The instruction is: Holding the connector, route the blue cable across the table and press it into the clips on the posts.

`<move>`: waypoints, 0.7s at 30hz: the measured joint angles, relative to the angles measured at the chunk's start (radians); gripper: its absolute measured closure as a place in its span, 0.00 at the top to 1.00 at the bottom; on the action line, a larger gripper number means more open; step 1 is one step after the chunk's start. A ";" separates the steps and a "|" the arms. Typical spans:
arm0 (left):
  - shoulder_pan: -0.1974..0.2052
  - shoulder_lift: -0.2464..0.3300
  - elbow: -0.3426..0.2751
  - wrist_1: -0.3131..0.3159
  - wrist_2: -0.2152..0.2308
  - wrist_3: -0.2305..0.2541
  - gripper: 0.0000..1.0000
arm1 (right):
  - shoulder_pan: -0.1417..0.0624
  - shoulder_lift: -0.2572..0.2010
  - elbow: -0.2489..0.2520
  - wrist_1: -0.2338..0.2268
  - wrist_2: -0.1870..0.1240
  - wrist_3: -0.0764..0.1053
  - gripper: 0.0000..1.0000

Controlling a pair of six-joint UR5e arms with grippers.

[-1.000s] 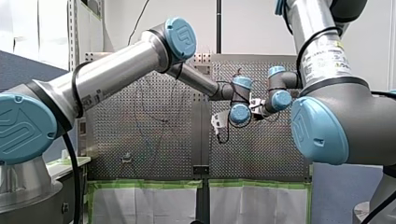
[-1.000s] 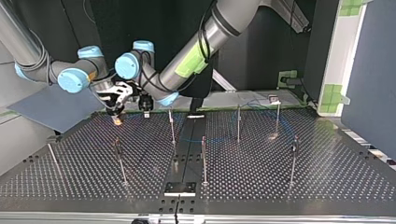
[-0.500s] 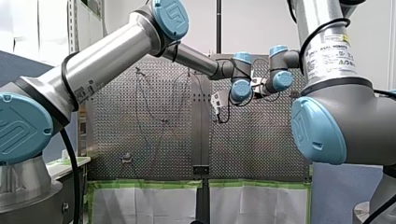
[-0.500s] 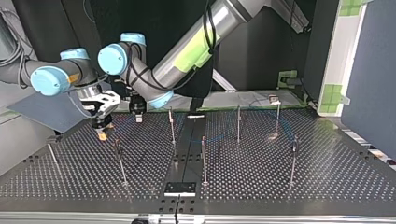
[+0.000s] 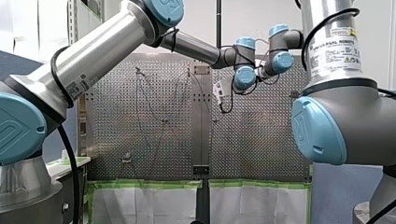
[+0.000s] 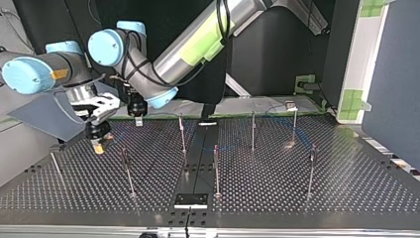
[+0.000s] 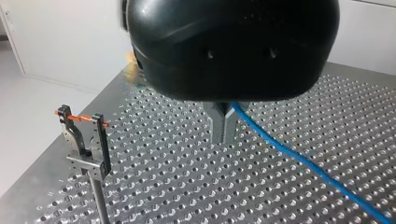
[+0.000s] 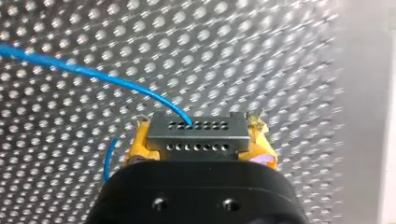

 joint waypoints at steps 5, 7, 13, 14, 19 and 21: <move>-0.004 0.002 -0.005 -0.014 -0.040 0.000 0.00 | 0.007 -0.021 -0.001 0.020 0.000 -0.012 0.00; -0.004 0.002 -0.006 -0.014 -0.054 0.000 0.00 | 0.007 -0.024 -0.002 0.023 0.000 -0.013 0.00; 0.013 0.002 -0.004 0.005 -0.055 0.001 0.00 | 0.000 -0.025 -0.006 0.026 0.000 -0.014 0.00; 0.020 0.002 -0.004 0.012 -0.052 0.002 0.00 | -0.001 -0.025 -0.007 0.026 0.000 -0.014 0.00; 0.054 0.004 -0.004 0.031 -0.035 -0.002 0.00 | -0.008 -0.025 -0.017 0.026 0.000 -0.014 0.00; 0.072 0.008 -0.004 0.033 -0.022 -0.008 0.00 | -0.011 -0.025 -0.022 0.025 0.000 -0.014 0.00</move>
